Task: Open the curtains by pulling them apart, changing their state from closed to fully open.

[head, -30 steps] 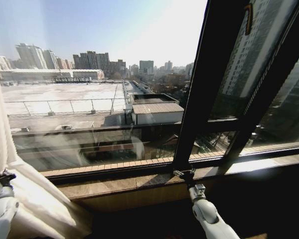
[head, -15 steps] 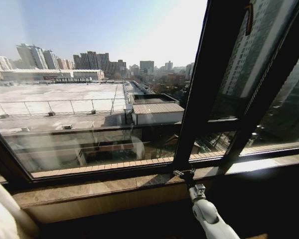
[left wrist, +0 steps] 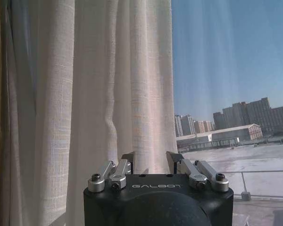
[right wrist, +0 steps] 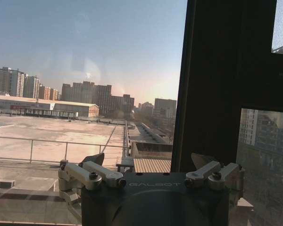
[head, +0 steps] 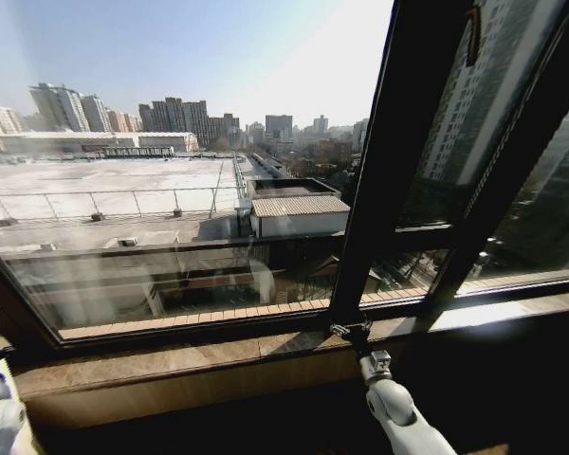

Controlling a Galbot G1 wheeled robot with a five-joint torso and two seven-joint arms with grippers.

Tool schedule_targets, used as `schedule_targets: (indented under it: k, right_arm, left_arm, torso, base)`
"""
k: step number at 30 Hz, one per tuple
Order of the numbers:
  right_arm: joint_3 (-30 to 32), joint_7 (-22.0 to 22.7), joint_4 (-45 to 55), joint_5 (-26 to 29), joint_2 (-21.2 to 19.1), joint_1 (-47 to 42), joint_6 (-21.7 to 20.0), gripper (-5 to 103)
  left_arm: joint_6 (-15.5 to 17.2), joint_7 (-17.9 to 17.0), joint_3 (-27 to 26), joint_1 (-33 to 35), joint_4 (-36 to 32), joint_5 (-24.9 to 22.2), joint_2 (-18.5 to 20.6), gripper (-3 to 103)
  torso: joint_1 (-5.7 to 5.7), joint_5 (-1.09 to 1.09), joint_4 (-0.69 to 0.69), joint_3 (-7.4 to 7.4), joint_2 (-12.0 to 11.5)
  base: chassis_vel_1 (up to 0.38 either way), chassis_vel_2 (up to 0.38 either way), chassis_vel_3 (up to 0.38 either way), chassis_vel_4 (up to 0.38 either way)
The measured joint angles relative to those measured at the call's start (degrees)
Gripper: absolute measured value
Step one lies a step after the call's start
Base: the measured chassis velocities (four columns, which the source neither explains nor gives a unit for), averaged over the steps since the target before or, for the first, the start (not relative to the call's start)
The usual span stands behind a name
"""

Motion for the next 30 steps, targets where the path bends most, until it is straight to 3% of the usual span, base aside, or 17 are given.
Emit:
schedule_targets:
  k: [3, 5, 6, 8, 9, 12, 13, 14, 17, 21, 24, 26, 30]
  right_arm:
    - [0.00, 0.00, 0.00, 0.00, 0.00, 0.00, 0.00, 100]
    - [0.00, 0.00, 0.00, 0.00, 0.00, 0.00, 0.00, 100]
    - [0.00, 0.00, 0.00, 0.00, 0.00, 0.00, 0.00, 100]
    - [0.01, 0.00, 0.00, 0.00, 0.00, 0.00, 0.00, 100]
    - [0.01, 0.00, 0.00, 0.00, 0.00, 0.00, 0.00, 100]
    - [0.00, -0.01, 0.00, 0.00, 0.00, 0.00, 0.00, 100]
    - [0.01, 0.00, 0.00, 0.00, 0.00, 0.00, 0.00, 100]
    - [0.01, 0.00, 0.00, 0.00, 0.00, 0.00, 0.00, 100]
    - [0.00, 0.00, 0.00, 0.00, 0.00, 0.00, 0.00, 100]
    - [0.00, 0.00, 0.00, 0.00, 0.00, 0.00, 0.00, 100]
    - [0.00, 0.00, 0.00, 0.00, 0.00, 0.00, 0.00, 100]
    - [0.00, 0.00, 0.00, 0.00, 0.00, 0.00, 0.00, 100]
    - [0.00, 0.00, 0.00, 0.00, 0.00, 0.00, 0.00, 100]
  left_arm:
    - [-0.89, 1.89, 0.90, 5.80, -9.82, -1.19, -5.26, 52]
    - [-1.00, 2.83, 1.62, 6.95, -11.89, -2.48, -5.84, 57]
    - [-1.03, 4.06, 2.57, 8.20, -13.90, -4.01, -6.35, 57]
    - [-0.77, 7.93, 5.97, 11.46, -19.70, -8.87, -7.42, 68]
    - [-0.77, 7.93, 5.97, 11.46, -19.70, -8.87, -7.42, 68]
    - [1.16, 12.90, 10.04, 14.21, -25.52, -12.46, -8.38, 84]
    - [2.02, 13.55, 11.26, 14.45, -26.79, -12.57, -8.77, 84]
    - [2.02, 13.55, 11.26, 14.45, -26.79, -12.57, -8.77, 84]
    - [4.87, 13.58, 13.85, 13.13, -28.49, -12.51, -10.45, 98]
    - [5.86, 13.68, 14.41, 12.20, -27.75, -11.85, -11.23, 100]
    - [4.29, 15.84, 13.95, 12.23, -25.77, -10.79, -11.20, 100]
    - [1.58, 18.91, 13.11, 12.57, -23.63, -10.55, -10.91, 100]
    - [0.04, 20.22, 12.79, 12.67, -22.48, -11.03, -10.78, 100]
  torso:
    - [0.00, -0.03, 0.00, 0.00, 0.00]
    - [0.00, 0.01, 0.00, 0.00, 0.00]
    - [0.00, 0.02, 0.00, 0.00, 0.00]
    - [0.00, -0.02, -0.01, 0.00, 0.00]
    - [0.00, -0.02, -0.01, 0.00, 0.00]
    - [0.00, -0.01, -0.01, 0.00, 0.00]
    - [0.00, -0.02, 0.00, 0.00, 0.00]
    - [0.00, -0.02, 0.00, 0.00, 0.00]
    - [0.00, -0.02, -0.02, 0.00, 0.00]
    - [0.00, -0.02, -0.02, 0.01, 0.00]
    - [0.00, -0.04, -0.01, 0.01, 0.00]
    - [0.00, -0.04, 0.00, 0.01, 0.00]
    - [0.00, -0.04, 0.00, 0.01, 0.00]
  base:
    - [0.000, 0.000, 0.000, 0.000]
    - [0.000, 0.000, 0.000, 0.000]
    - [0.000, 0.000, 0.000, 0.000]
    - [0.000, 0.000, 0.000, 0.000]
    - [0.000, 0.000, 0.000, 0.000]
    - [0.000, 0.000, 0.000, 0.000]
    - [0.000, 0.000, 0.000, 0.000]
    - [0.000, 0.000, 0.000, 0.000]
    - [0.000, 0.000, 0.000, 0.000]
    - [0.000, 0.000, 0.000, 0.000]
    - [0.000, 0.000, 0.000, 0.000]
    - [0.000, 0.000, 0.000, 0.000]
    - [0.000, 0.000, 0.000, 0.000]
